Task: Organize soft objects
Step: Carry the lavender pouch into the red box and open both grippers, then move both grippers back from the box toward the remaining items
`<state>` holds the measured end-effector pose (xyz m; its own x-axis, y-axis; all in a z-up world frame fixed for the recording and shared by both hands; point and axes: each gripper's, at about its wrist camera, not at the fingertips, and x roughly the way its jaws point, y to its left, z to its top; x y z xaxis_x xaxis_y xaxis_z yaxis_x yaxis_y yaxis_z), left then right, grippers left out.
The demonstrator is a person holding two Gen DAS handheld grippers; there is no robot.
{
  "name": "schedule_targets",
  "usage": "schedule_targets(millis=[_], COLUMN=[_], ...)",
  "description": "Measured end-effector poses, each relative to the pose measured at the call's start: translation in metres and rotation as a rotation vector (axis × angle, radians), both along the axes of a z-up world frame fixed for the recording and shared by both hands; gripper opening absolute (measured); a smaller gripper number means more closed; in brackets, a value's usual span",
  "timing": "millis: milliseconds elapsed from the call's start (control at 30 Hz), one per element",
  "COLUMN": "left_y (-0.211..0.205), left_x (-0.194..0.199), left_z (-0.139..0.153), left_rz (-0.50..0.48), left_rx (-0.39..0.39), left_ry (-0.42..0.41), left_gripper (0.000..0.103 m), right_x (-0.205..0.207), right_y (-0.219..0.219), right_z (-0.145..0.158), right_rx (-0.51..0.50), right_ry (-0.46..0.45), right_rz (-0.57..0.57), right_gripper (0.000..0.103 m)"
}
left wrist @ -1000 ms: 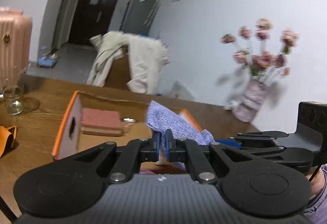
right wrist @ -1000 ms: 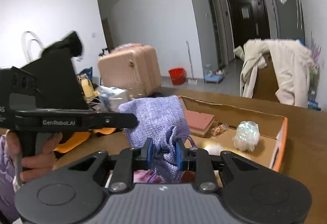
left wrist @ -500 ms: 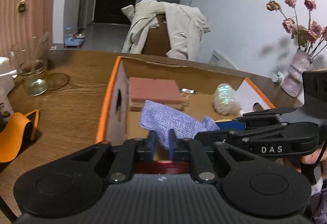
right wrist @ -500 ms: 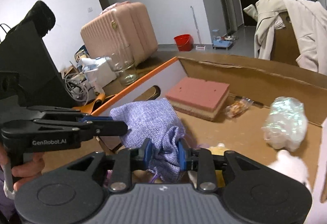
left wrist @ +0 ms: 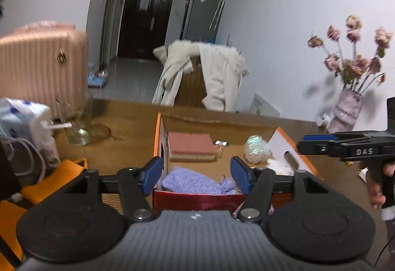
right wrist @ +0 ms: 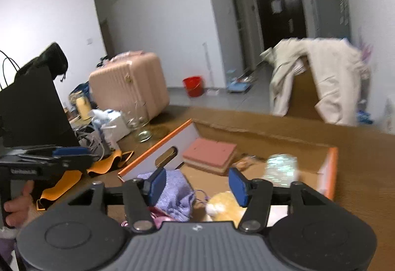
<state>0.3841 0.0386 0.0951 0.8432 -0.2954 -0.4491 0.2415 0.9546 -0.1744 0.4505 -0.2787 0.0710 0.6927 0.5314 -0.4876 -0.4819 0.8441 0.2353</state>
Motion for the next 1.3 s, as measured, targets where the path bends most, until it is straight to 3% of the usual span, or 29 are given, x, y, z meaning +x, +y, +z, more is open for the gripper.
schedule_targets(millis=[100,300,500,600,700,867,1033,1300], left_y=[0.002,-0.009,-0.022,-0.026,-0.028,-0.027,-0.029,-0.019], left_x=[-0.03,-0.1,-0.16,-0.195,-0.232,-0.285,-0.304,-0.302], left_z=[0.01,0.01,0.007,-0.002,-0.013,-0.036,-0.05,-0.05], left_rz=[-0.007,-0.032,-0.028,-0.007,0.02,0.019,-0.007,0.029], left_rx=[0.01,0.044,0.054,0.057,0.069,0.079,0.103,0.074], left_ry=[-0.013,-0.058,-0.105,-0.121,-0.144,-0.138,-0.125,-0.112], left_gripper=[0.075,0.079,0.083,0.086,0.095,0.096,0.096,0.096], right_x=[-0.038,-0.118,-0.191,-0.233,-0.278,-0.346,-0.377,-0.376], right_y=[-0.015,-0.021,-0.018,-0.01,-0.001,0.021,0.037,0.038], right_z=[0.015,0.02,0.024,0.013,-0.006,-0.042,-0.058,-0.056], right_rx=[-0.027,-0.108,-0.087,-0.074,-0.073,-0.075,-0.091,-0.102], right_ry=[-0.021,-0.109,-0.163,-0.184,-0.199,-0.21,-0.193,-0.192], right_rz=[-0.057,-0.155,-0.166,-0.182,-0.203,-0.183,-0.125,-0.171], right_gripper=[0.063,0.067,0.074,0.077,0.079,0.085,0.085,0.085])
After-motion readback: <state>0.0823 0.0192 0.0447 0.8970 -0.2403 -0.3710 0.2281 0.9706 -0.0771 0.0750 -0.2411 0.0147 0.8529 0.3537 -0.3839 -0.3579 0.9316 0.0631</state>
